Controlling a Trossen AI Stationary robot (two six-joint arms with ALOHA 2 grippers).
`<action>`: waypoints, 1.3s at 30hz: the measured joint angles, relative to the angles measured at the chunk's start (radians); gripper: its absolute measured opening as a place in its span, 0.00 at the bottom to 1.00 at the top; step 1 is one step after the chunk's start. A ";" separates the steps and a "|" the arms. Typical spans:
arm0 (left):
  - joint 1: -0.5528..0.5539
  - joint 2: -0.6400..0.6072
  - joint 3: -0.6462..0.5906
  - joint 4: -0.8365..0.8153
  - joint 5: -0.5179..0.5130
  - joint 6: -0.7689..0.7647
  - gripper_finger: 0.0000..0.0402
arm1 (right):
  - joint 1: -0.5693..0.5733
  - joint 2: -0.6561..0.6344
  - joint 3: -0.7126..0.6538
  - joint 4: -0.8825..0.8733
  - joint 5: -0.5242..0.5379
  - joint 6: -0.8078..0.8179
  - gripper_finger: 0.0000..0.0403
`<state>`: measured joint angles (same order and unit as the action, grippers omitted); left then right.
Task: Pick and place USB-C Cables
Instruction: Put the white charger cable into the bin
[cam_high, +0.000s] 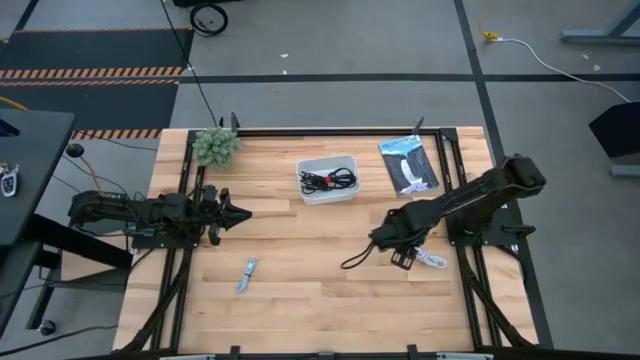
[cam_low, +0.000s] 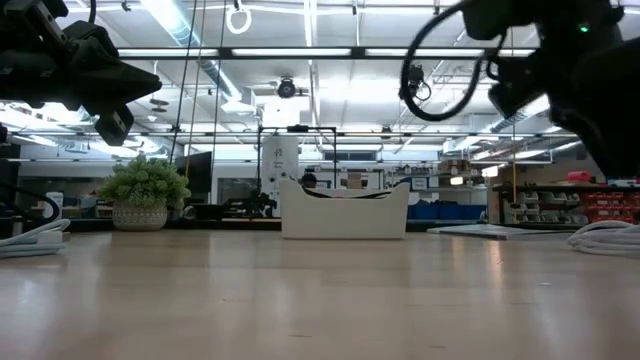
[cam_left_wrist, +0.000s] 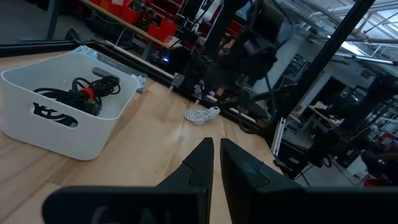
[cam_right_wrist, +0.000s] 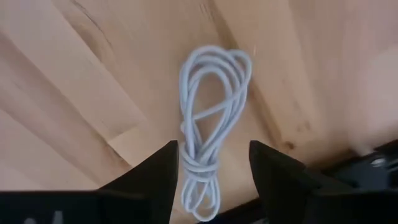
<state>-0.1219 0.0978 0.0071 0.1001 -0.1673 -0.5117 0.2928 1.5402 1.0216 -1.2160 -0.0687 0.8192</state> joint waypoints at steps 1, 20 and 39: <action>0.000 0.000 0.000 0.000 0.000 0.000 0.09 | 0.000 -0.018 -0.029 0.022 -0.014 0.014 0.51; 0.000 0.000 0.000 0.000 0.000 0.000 0.09 | 0.000 -0.103 -0.331 0.367 -0.152 0.079 0.51; 0.000 0.000 0.000 0.000 0.000 0.000 0.09 | -0.027 -0.102 -0.295 0.401 -0.100 0.011 0.05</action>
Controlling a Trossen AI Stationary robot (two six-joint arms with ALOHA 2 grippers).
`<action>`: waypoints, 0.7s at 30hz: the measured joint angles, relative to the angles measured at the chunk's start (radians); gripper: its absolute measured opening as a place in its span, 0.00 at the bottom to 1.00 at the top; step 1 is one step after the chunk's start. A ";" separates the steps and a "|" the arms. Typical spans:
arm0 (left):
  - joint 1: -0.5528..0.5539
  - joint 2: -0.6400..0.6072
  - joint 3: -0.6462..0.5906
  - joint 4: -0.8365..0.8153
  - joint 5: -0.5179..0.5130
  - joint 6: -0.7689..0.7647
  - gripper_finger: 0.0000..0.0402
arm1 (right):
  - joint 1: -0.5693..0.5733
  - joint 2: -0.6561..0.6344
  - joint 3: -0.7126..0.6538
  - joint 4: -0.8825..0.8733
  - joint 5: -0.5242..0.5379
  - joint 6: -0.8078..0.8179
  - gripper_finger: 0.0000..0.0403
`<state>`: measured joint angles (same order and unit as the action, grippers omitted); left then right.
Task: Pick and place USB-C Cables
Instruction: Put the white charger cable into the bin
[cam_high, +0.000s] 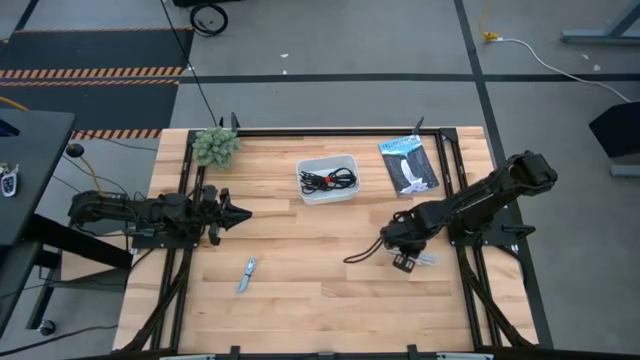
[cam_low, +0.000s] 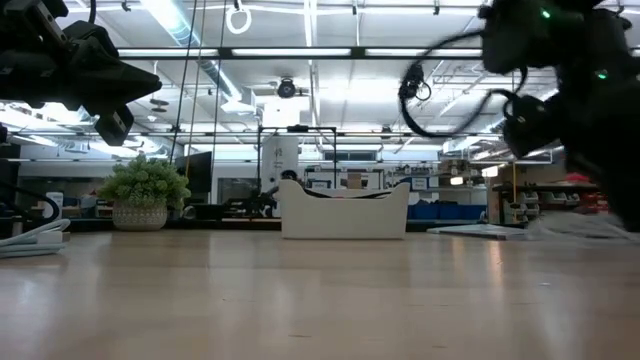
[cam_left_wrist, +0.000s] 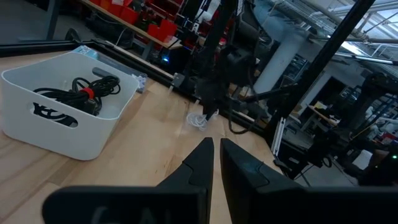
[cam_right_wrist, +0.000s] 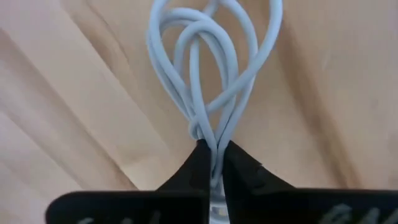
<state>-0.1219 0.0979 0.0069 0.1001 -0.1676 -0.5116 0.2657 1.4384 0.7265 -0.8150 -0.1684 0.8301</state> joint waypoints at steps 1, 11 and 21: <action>0.000 0.000 0.000 0.000 0.000 0.000 0.09 | -0.004 0.000 0.018 0.000 0.020 -0.014 0.05; 0.000 0.000 0.000 0.000 0.000 0.000 0.09 | -0.049 0.000 0.255 -0.008 0.451 -0.233 0.07; 0.000 0.000 0.000 0.000 0.000 0.000 0.09 | -0.217 0.000 0.392 0.130 0.595 -0.537 0.08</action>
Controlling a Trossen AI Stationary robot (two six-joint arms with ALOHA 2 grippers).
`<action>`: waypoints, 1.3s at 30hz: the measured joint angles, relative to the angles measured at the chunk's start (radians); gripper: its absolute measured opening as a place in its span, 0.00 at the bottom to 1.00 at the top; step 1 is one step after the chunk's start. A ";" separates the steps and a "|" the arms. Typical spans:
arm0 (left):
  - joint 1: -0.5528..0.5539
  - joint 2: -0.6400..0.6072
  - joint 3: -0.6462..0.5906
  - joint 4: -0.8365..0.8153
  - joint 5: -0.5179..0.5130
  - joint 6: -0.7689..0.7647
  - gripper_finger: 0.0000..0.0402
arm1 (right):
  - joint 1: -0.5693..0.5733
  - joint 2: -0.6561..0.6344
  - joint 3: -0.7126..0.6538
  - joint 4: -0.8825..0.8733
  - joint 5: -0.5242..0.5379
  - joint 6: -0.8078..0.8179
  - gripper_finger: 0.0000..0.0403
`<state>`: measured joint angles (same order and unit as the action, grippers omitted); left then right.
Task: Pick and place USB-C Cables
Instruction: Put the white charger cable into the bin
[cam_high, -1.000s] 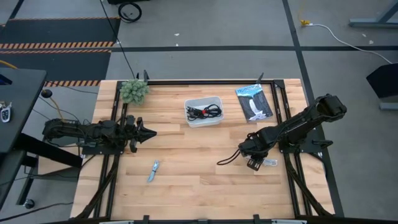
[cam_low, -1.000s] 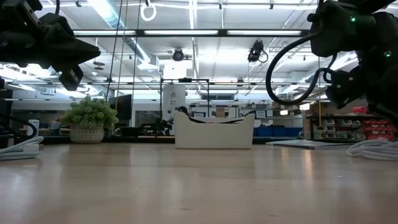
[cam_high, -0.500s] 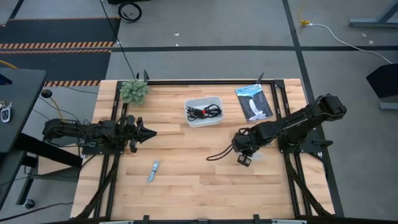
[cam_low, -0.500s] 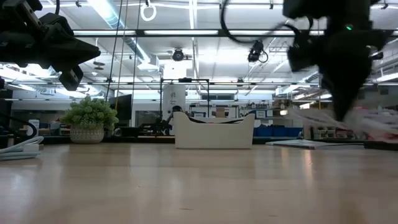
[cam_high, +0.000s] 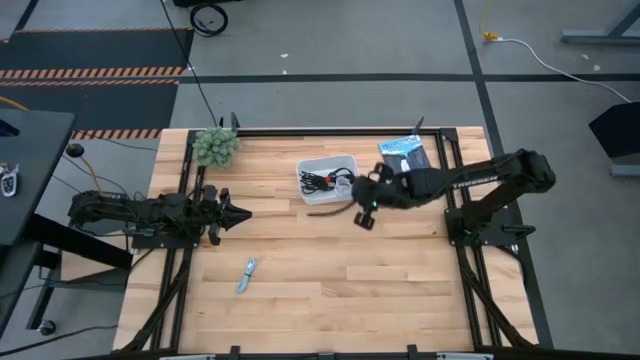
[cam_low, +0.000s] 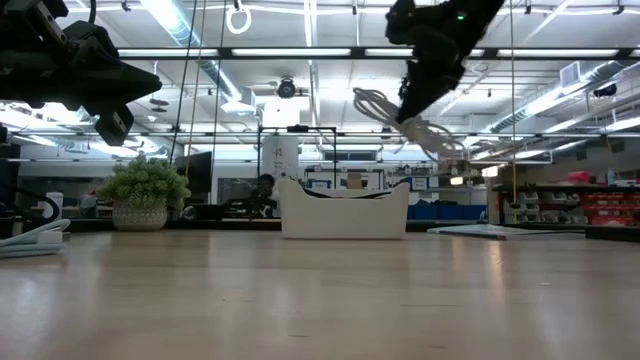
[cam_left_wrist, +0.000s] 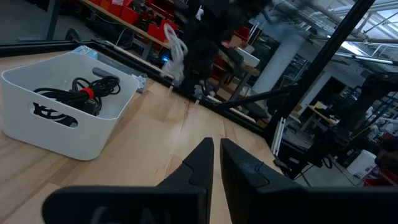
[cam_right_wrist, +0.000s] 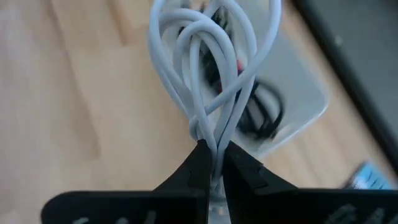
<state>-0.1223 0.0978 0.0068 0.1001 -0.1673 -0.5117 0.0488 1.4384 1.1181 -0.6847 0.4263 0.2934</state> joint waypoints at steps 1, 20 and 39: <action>0.000 0.000 0.000 0.000 0.000 0.000 0.09 | -0.022 0.000 0.006 0.018 0.000 -0.032 0.08; 0.000 0.000 0.000 0.002 0.000 0.000 0.09 | -0.305 0.266 0.059 0.389 -0.159 -0.446 0.08; 0.000 0.000 0.000 0.000 0.000 0.000 0.09 | -0.335 0.542 0.278 0.233 -0.185 -0.610 0.13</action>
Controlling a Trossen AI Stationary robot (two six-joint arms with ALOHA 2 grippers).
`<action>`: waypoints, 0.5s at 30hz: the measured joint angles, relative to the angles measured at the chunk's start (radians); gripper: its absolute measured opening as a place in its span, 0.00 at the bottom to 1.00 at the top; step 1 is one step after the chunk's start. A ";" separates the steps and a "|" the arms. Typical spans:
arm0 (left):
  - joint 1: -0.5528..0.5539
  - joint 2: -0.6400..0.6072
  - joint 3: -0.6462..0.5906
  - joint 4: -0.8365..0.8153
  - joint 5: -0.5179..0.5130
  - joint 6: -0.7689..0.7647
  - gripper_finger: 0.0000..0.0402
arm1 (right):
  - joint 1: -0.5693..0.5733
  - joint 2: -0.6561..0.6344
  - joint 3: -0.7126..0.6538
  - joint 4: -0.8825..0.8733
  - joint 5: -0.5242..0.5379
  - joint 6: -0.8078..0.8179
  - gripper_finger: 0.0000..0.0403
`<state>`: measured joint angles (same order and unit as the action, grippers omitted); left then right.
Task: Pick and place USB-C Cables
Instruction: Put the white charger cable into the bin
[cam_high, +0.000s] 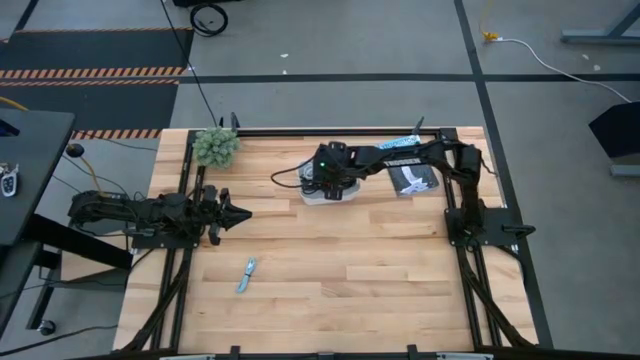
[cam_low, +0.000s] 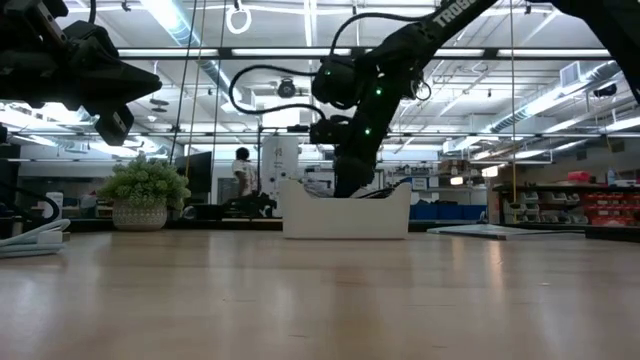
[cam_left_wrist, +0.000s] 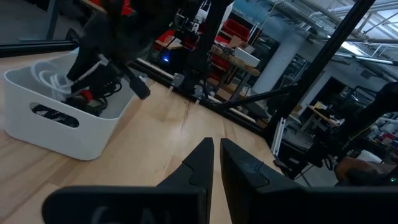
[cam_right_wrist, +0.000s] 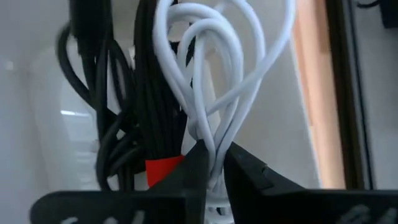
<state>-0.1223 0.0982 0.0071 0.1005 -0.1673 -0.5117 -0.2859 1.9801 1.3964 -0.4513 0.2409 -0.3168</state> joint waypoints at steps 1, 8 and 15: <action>0.000 0.000 0.000 0.000 0.000 0.000 0.09 | 0.000 0.001 -0.001 -0.010 0.001 0.002 0.15; 0.000 0.000 0.000 0.000 0.000 0.000 0.09 | 0.000 -0.008 -0.001 -0.029 0.000 0.026 0.28; 0.000 0.000 0.000 0.000 0.000 0.000 0.09 | 0.012 -0.025 0.071 -0.108 -0.002 0.077 0.36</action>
<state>-0.1221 0.0982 0.0071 0.1001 -0.1673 -0.5116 -0.2737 1.9549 1.4677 -0.5598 0.2391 -0.2402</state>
